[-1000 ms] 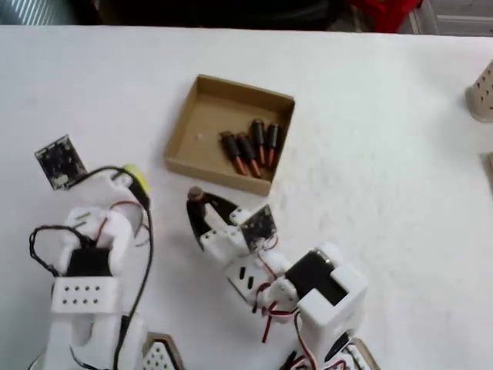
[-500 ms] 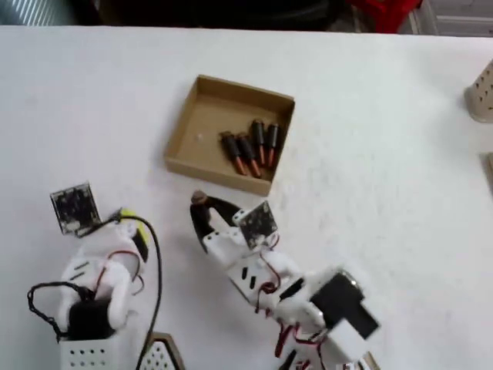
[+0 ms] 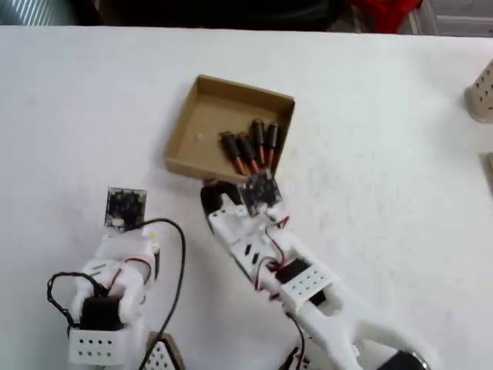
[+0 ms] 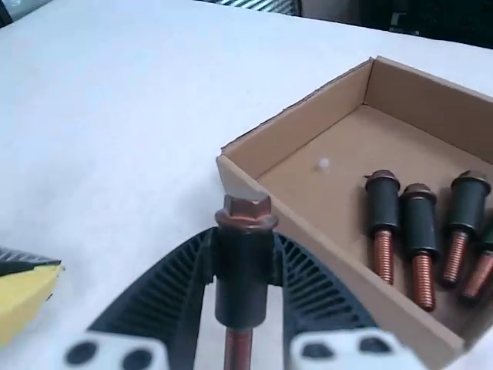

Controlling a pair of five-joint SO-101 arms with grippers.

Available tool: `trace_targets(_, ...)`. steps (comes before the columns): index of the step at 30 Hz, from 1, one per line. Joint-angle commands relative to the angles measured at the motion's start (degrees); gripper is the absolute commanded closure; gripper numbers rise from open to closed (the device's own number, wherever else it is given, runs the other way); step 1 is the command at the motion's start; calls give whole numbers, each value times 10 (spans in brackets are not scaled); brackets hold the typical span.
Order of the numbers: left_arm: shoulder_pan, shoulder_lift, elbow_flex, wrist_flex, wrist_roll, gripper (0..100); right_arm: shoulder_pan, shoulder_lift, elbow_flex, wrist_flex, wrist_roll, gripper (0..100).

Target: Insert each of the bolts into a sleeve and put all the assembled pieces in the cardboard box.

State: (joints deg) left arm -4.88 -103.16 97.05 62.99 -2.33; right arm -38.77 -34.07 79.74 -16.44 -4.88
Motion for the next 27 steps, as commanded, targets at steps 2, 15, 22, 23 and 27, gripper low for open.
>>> trace_targets(2, 11, -4, -5, 4, -7, 978, 45, -68, -219, 370, 11, 981)
trace_targets(15, 8, -4, -24, 113, -11, 977, 113, 0, -467, 473, 162, 981)
trace_targets(22, 6, -4, -1, 105, -11, 976, 116, 215, -666, 538, 163, 981)
trace_targets(23, 6, -4, -1, 105, -11, 976, 116, 246, -696, 546, 163, 981)
trace_targets(27, 6, -4, 0, 105, -11, 976, 121, 358, -799, 587, 163, 981)
